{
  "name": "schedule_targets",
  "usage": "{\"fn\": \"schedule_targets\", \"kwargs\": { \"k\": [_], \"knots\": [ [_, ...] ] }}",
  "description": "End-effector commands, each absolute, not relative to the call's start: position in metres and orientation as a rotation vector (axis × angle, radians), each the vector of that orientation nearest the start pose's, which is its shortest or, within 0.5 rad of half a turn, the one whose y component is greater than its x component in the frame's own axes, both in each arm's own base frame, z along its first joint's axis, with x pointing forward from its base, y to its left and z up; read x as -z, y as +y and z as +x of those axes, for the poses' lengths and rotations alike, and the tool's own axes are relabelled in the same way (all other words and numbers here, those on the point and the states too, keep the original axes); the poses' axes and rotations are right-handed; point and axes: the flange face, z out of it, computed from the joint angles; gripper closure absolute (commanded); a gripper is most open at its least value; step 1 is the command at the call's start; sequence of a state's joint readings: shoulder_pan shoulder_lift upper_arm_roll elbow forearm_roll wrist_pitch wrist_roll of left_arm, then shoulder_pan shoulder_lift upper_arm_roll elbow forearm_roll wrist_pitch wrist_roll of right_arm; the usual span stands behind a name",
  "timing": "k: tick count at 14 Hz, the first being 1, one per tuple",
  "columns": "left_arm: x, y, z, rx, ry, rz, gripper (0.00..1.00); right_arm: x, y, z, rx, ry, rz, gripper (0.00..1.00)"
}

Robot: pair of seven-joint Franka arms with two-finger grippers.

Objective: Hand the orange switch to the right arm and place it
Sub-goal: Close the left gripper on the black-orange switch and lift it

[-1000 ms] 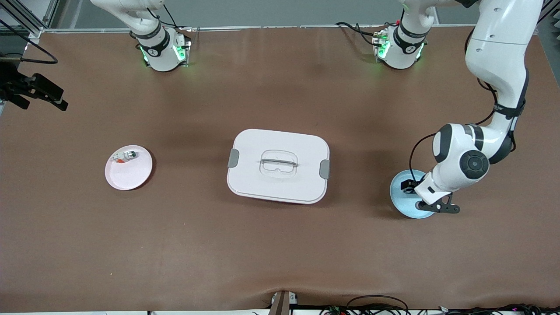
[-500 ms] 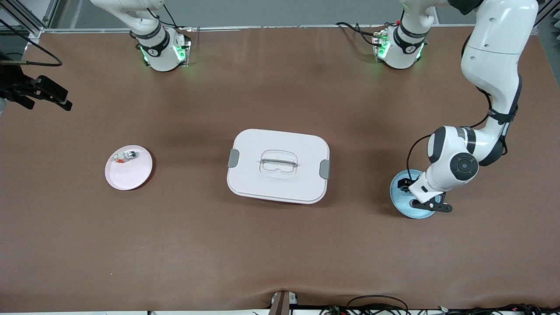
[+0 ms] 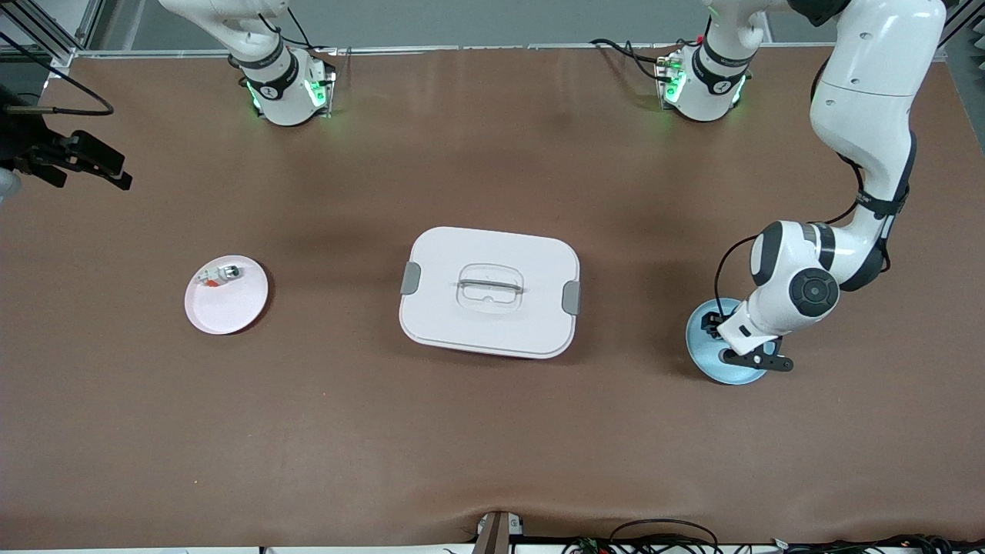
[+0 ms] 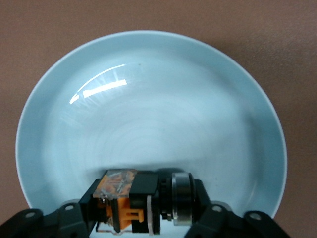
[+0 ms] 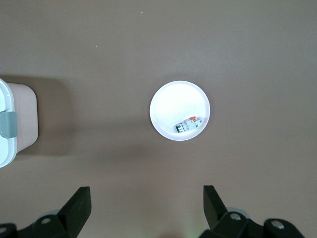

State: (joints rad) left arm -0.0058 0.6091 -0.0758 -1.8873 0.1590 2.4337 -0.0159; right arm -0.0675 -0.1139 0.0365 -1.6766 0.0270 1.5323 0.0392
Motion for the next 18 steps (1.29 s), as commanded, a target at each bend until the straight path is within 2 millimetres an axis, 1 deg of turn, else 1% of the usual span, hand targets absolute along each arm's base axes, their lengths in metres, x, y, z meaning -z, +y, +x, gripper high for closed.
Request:
{"fn": "schedule_targets", "kwargs": {
  "k": [1,3,5,7,9,13,16,17,18],
  "knots": [
    [-0.181,-0.048,0.623,-0.067,0.318,-3.054,0.81,-0.628,-0.008,0.509,-0.069,0.090,-3.102,0.00],
    [-0.183,-0.048,0.624,-0.063,0.315,-3.054,0.81,-0.623,-0.001,0.508,-0.091,0.069,-3.101,0.00],
    [-0.187,-0.048,0.625,-0.058,0.314,-3.053,0.81,-0.619,-0.001,0.508,-0.105,0.074,-3.099,0.00],
    [-0.204,-0.045,0.628,-0.037,0.316,-3.049,0.80,-0.619,-0.001,0.507,-0.107,0.086,-3.069,0.00],
    [-0.228,-0.043,0.629,-0.042,0.298,-3.045,0.80,-0.620,-0.005,0.506,-0.118,0.104,-3.028,0.00],
    [-0.294,-0.050,0.624,-0.066,0.207,-3.071,0.80,-0.623,-0.003,0.504,-0.105,0.095,-3.029,0.00],
    [-0.347,-0.051,0.625,-0.149,0.140,-3.103,0.80,-0.625,-0.003,0.504,-0.095,0.079,-3.047,0.00],
    [-0.371,-0.060,0.627,-0.182,0.112,-3.129,0.80,-0.626,-0.003,0.503,-0.094,0.071,-3.063,0.00],
    [-0.391,-0.067,0.628,-0.224,0.089,-3.133,0.80,-0.626,-0.003,0.503,-0.090,0.065,-3.080,0.00]
  ]
}}
